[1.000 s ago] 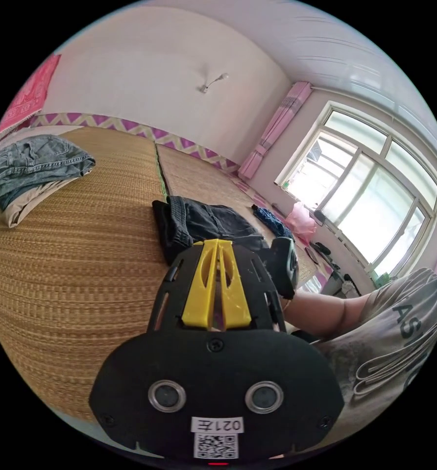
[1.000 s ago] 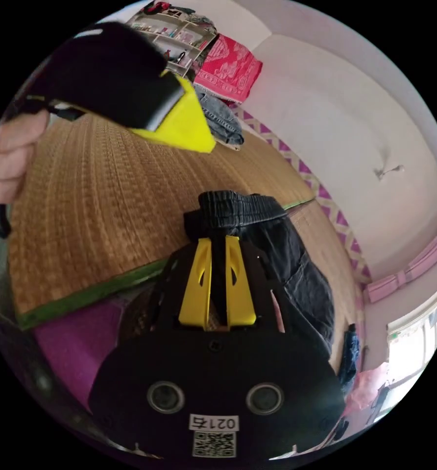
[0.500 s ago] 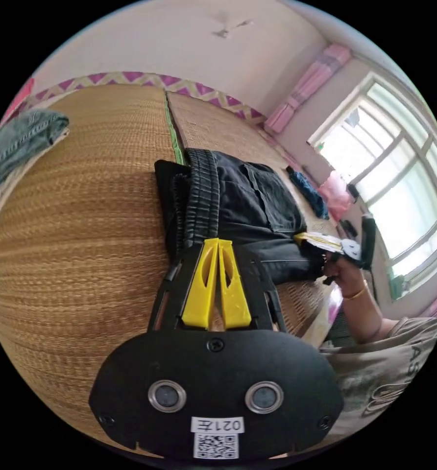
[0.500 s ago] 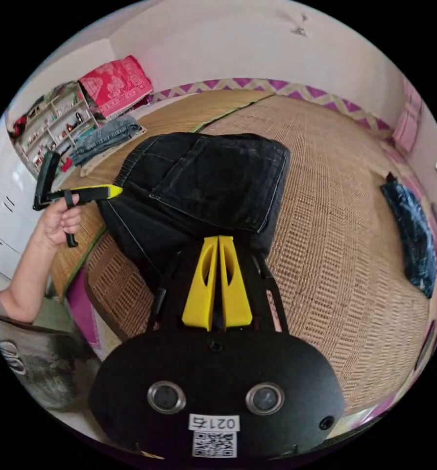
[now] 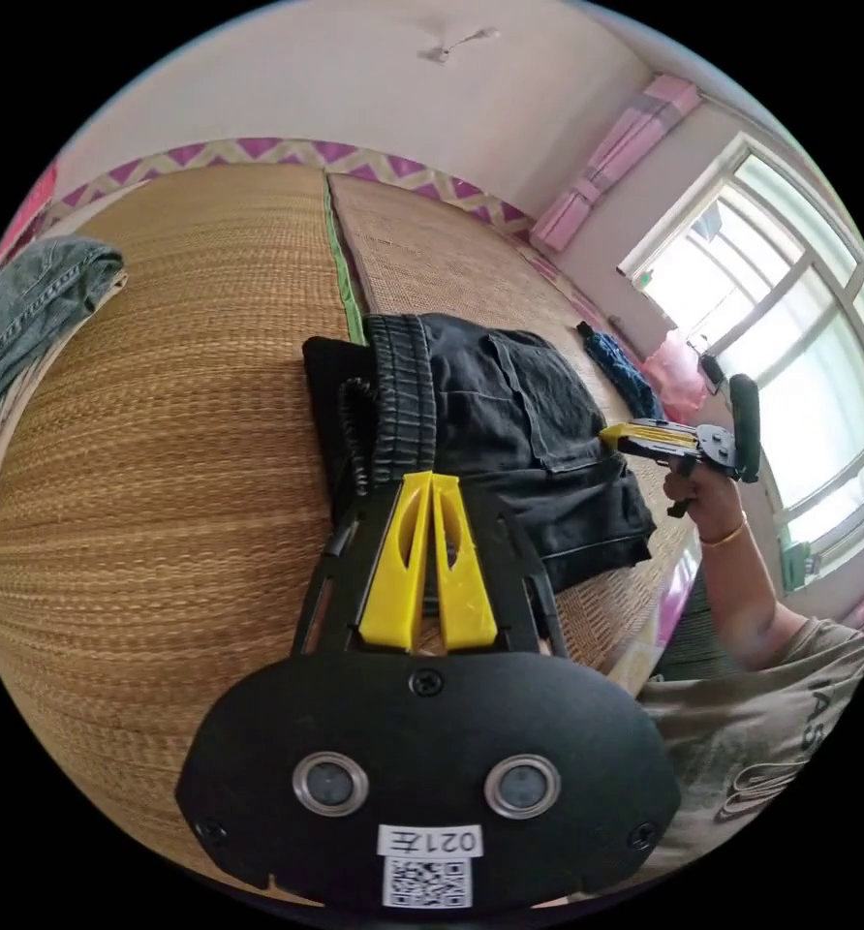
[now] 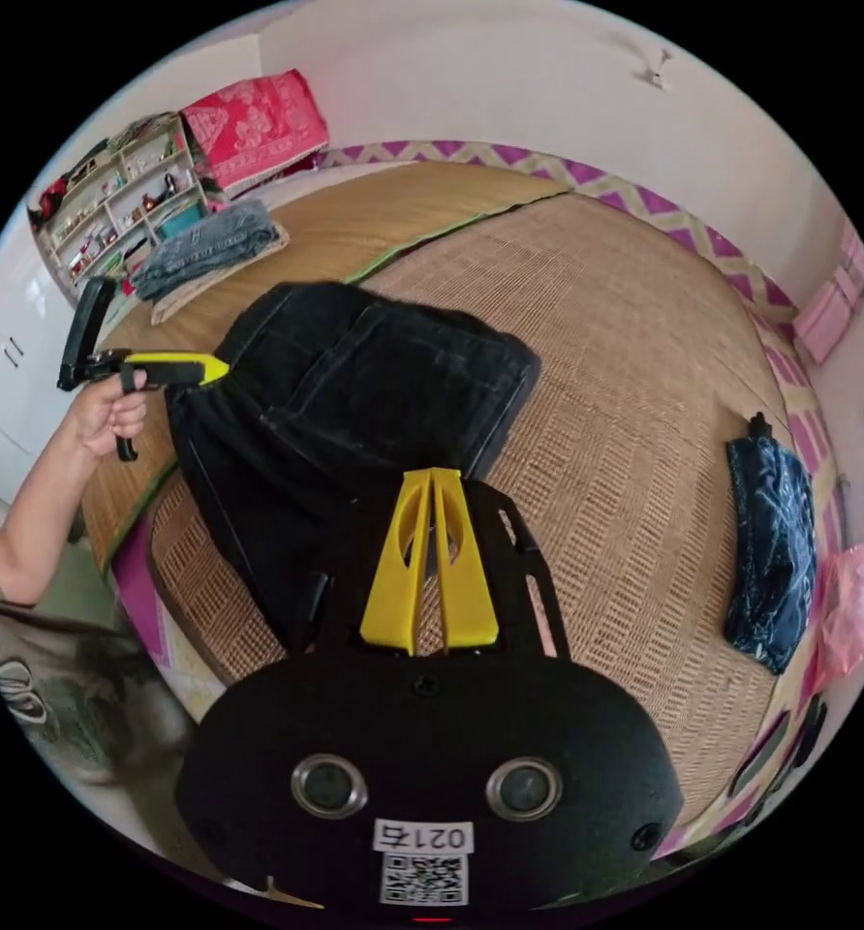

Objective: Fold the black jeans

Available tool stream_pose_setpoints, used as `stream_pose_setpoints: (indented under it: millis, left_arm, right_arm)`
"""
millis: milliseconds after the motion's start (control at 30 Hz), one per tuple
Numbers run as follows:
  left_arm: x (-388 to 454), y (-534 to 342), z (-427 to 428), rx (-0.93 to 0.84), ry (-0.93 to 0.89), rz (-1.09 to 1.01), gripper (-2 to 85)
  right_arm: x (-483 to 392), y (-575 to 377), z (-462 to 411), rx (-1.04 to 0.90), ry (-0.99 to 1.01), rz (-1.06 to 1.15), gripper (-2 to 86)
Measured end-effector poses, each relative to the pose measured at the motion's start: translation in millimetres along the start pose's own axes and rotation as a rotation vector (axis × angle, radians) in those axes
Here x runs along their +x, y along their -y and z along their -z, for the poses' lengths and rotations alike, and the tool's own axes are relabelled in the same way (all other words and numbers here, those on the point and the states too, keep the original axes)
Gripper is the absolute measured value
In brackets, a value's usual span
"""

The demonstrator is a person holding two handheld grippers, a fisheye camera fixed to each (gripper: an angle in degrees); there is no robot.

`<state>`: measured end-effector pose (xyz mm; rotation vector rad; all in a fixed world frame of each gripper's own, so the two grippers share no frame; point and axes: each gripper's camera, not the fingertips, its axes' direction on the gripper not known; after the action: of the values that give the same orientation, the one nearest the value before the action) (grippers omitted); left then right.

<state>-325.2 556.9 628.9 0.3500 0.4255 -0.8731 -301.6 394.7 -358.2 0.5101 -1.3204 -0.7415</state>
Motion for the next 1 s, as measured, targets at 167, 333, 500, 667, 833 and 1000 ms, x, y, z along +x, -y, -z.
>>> stream_pose_setpoints:
  millis: [167, 333, 500, 667, 833, 1000]
  left_arm:
    - [-64.3, -34.2, 28.0, 0.097, -0.143, 0.118, 8.9]
    - [-111.3, -57.9, -38.8, -0.104, -0.299, 0.144, 14.1]
    - [-100.0, -66.6, -73.0, -0.184, -0.197, 0.120, 10.9]
    - [-108.0, -95.4, -73.5, -0.145, -0.229, 0.141, 6.4]
    - [-114.8, -145.0, -7.7, -0.013, -0.328, 0.129, 5.8]
    - [-153.5, -194.8, 126.5, 0.179, -0.296, 0.150, 5.7]
  right_arm:
    - [116.4, -16.6, -34.7, 0.013, 0.223, -0.258, 8.9]
    - [194.5, -38.6, -116.5, -0.074, 0.564, -0.446, 11.5]
    - [211.6, -38.4, -173.0, -0.072, 0.704, -0.488, 7.9]
    - [232.8, -51.9, -185.8, -0.012, 0.821, -0.532, 5.0]
    - [197.0, -11.8, -124.7, 0.050, 0.827, -0.384, 4.8]
    - [104.4, 108.3, -67.9, 0.079, 0.746, -0.130, 4.8]
